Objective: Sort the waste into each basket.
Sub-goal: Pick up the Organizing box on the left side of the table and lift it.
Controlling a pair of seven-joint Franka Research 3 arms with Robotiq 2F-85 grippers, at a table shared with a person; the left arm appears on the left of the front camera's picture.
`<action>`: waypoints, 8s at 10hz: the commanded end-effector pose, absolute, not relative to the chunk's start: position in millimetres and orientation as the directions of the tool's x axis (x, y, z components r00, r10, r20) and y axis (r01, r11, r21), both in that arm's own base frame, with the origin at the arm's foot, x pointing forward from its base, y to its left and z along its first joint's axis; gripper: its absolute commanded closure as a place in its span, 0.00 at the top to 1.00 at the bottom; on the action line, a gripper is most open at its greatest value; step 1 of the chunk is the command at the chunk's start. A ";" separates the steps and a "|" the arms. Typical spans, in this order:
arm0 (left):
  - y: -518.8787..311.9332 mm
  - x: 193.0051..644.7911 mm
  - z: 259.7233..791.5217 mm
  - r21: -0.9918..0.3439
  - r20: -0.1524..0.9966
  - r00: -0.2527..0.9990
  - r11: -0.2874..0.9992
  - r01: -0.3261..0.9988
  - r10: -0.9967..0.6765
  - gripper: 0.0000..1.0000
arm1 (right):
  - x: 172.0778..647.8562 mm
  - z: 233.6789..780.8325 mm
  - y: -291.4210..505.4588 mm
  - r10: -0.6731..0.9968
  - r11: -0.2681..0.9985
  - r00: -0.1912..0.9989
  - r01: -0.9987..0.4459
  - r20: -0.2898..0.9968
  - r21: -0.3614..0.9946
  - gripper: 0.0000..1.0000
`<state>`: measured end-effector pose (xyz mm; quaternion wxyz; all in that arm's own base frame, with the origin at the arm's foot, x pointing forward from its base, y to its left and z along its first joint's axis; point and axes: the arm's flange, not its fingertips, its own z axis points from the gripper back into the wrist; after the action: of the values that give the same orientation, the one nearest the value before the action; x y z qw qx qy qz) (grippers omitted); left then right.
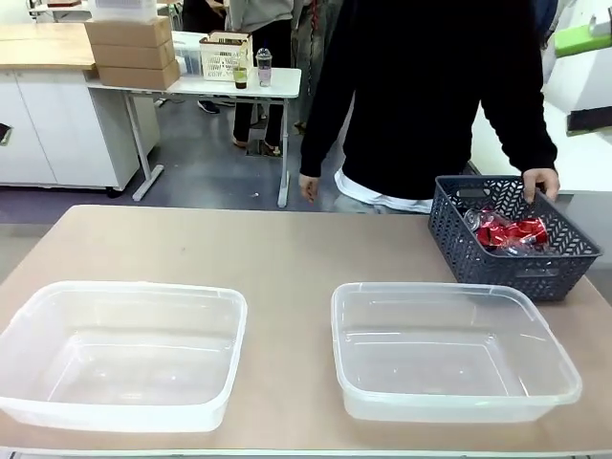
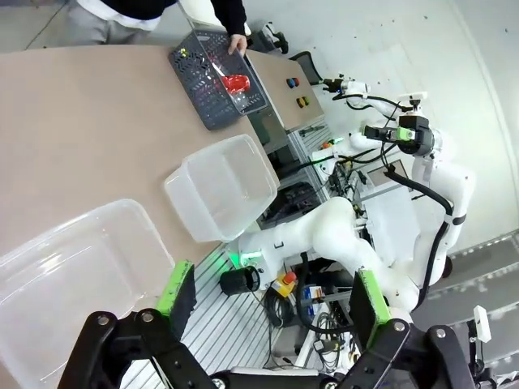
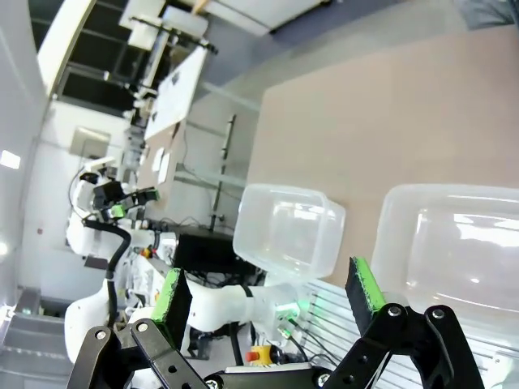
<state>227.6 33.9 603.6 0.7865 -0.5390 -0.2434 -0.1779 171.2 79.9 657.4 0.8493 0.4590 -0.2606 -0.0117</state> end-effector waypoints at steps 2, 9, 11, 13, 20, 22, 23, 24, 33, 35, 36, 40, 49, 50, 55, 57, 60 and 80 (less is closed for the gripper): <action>33.9 227.6 603.6 -0.761 0.575 0.818 0.356 0.542 -0.017 1.00 | 186.5 655.1 102.4 -0.222 0.619 0.892 -0.184 0.394 0.764 1.00; 65.2 152.3 518.2 -0.515 -0.138 0.867 0.782 0.350 -0.479 1.00 | 243.4 528.6 357.7 0.271 0.756 0.960 -0.254 0.065 0.603 1.00; 52.5 175.7 518.3 -0.508 -0.047 0.940 0.818 0.269 -0.338 1.00 | 228.8 500.8 347.8 0.169 0.794 0.986 -0.143 0.012 0.591 1.00; 52.5 175.7 518.3 -0.508 -0.047 0.940 0.818 0.269 -0.338 1.00 | 228.8 500.8 347.8 0.169 0.794 0.986 -0.143 0.012 0.591 1.00; 48.6 147.9 422.3 -0.251 -0.200 0.965 0.961 0.115 -0.168 1.00 | 257.0 407.2 508.1 -0.011 0.982 0.991 0.036 -0.136 0.188 1.00; 13.5 157.1 396.3 -0.365 -0.121 0.977 0.923 0.122 -0.177 1.00 | 262.7 410.8 504.4 -0.051 0.995 0.998 0.052 -0.023 0.089 1.00; 71.5 182.2 509.6 -0.250 -0.205 0.962 0.960 0.127 -0.181 1.00 | 243.3 391.9 478.7 0.020 0.976 0.993 0.007 -0.120 0.219 1.00; 71.5 182.2 509.6 -0.250 -0.205 0.962 0.960 0.127 -0.181 1.00 | 243.3 391.9 478.7 0.020 0.976 0.993 0.007 -0.120 0.219 1.00; -14.7 158.5 344.5 -0.067 -0.140 0.971 0.981 0.184 -0.192 1.00 | 255.4 387.7 482.0 -0.013 0.989 0.997 0.025 -0.080 0.147 1.00; 33.6 233.6 505.4 -0.188 -0.128 0.983 0.977 0.102 -0.128 1.00 | 255.4 387.7 482.0 -0.013 0.989 0.997 0.025 -0.080 0.147 1.00; 33.6 233.6 505.4 -0.188 -0.128 0.983 0.977 0.102 -0.128 1.00 | 255.4 387.7 482.0 -0.013 0.989 0.997 0.025 -0.080 0.147 1.00; 25.2 243.5 477.2 -0.145 -0.128 0.975 0.976 0.162 -0.181 1.00 | 255.4 387.7 482.0 -0.013 0.989 0.997 0.025 -0.080 0.147 1.00; 0.7 218.3 295.9 -0.122 -0.355 0.910 0.976 0.180 -0.212 1.00 | 255.4 387.7 482.0 -0.013 0.989 0.997 0.025 -0.080 0.147 1.00; 3.6 214.1 289.7 -0.131 -0.353 0.912 0.976 0.174 -0.210 1.00 | 255.4 387.7 482.0 -0.013 0.989 0.997 0.025 -0.080 0.147 1.00; 6.4 207.9 298.1 -0.243 -0.259 0.930 0.950 0.197 -0.260 0.42 | 259.0 377.8 490.3 -0.044 0.996 0.993 0.053 -0.114 0.076 0.42; 8.6 205.3 298.1 -0.248 -0.251 0.930 0.946 0.207 -0.270 0.40 | 261.5 374.2 494.5 -0.055 0.994 0.993 0.064 -0.104 0.085 0.00; 9.5 202.8 298.5 -0.253 -0.253 0.926 0.943 0.218 -0.282 0.00 | 262.9 375.0 498.7 -0.063 0.995 0.993 0.070 -0.103 0.064 0.05; -13.7 281.2 475.7 -0.265 -0.209 0.976 0.964 0.003 -0.060 0.07 | 307.1 500.0 446.8 -0.022 1.000 0.962 0.020 -0.273 -0.008 0.05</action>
<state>280.3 -11.8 471.2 0.9853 -0.1274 0.1131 -0.0146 302.6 450.0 496.4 0.9904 -0.0040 0.1379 -0.0095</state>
